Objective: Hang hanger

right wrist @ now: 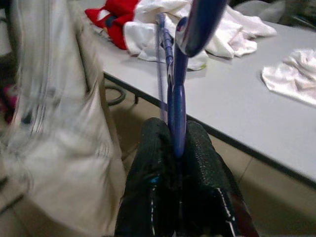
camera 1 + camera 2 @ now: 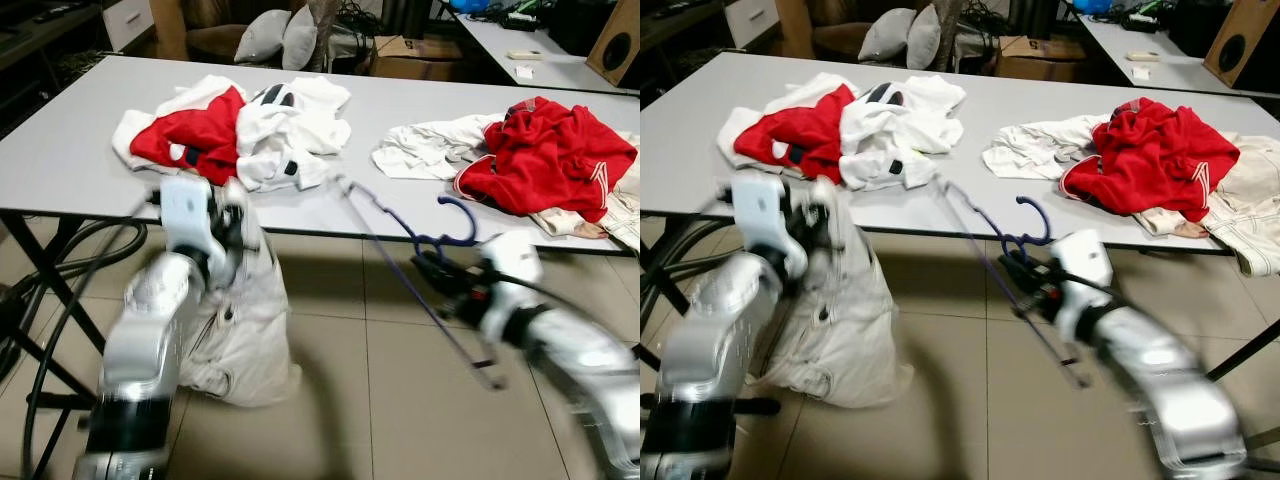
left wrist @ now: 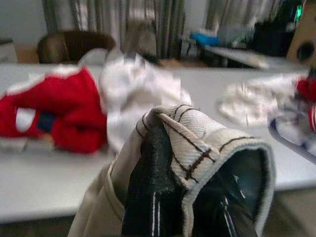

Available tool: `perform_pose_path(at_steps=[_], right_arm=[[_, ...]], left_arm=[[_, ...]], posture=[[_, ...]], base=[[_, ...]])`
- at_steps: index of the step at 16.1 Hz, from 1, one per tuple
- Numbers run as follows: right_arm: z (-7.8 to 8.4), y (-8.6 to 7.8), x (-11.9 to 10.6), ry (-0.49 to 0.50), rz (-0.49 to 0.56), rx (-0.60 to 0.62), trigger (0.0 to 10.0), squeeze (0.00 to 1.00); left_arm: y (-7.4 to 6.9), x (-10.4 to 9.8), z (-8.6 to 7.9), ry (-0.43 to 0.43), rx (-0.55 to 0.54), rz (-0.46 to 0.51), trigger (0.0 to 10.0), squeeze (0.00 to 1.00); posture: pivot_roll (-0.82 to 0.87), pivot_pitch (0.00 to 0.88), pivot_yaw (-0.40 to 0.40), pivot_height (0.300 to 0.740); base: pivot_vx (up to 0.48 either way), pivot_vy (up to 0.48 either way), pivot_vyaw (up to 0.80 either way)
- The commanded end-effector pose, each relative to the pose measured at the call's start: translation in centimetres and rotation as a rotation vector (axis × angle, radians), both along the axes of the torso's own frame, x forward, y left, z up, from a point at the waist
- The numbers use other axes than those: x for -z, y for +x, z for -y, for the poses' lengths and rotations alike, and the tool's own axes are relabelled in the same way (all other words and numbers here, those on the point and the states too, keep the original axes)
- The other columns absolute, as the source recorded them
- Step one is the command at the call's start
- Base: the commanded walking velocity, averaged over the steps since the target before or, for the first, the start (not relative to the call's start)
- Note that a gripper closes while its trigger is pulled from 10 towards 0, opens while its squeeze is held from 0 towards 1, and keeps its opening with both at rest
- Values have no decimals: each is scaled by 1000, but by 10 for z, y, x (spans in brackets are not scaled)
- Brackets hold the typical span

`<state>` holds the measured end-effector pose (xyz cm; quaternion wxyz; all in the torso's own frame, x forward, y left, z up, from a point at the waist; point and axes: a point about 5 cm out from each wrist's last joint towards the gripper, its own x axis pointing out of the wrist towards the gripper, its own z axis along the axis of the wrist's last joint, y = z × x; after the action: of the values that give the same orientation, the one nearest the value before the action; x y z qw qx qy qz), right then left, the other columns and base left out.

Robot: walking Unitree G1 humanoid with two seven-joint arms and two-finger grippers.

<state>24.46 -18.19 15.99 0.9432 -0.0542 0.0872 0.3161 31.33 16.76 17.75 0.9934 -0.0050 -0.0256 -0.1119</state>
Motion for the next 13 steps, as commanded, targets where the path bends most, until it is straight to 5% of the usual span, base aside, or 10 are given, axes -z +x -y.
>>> perform_pose_path(at_steps=[1, 4, 5, 7, 10, 13], right_arm=[[4, -2, -10, -7, 28, -66, 10000, 0], [15, -10, -15, -80, -2, -184, 10000, 0], [18, -21, -30, -59, -46, -349, 10000, 0], [17, -26, -38, -49, -74, -439, 10000, 0], [24, -34, -46, -86, -143, -548, 10000, 0], [23, -36, -49, -81, -158, -598, 10000, 0]], left_arm=[[5, -20, 3, -19, 8, 69, 10000, 0], [13, -35, 4, -34, 15, 101, 10000, 0], [25, -62, 8, -9, 65, 172, 10000, 0], [30, -83, 13, -29, 101, 223, 10000, 0], [41, -125, 12, -22, 125, 331, 10000, 0], [45, -147, 13, -33, 148, 384, 10000, 0]], posture=[[19, 0, -17, 740], [18, 0, -17, 740], [18, 0, -16, 740], [23, 0, -21, 740], [28, 0, -24, 740], [27, 0, -20, 740]], base=[[390, 0, 0], [390, 0, 0], [390, 0, 0], [390, 0, 0], [391, 0, 0], [391, 0, 0]])
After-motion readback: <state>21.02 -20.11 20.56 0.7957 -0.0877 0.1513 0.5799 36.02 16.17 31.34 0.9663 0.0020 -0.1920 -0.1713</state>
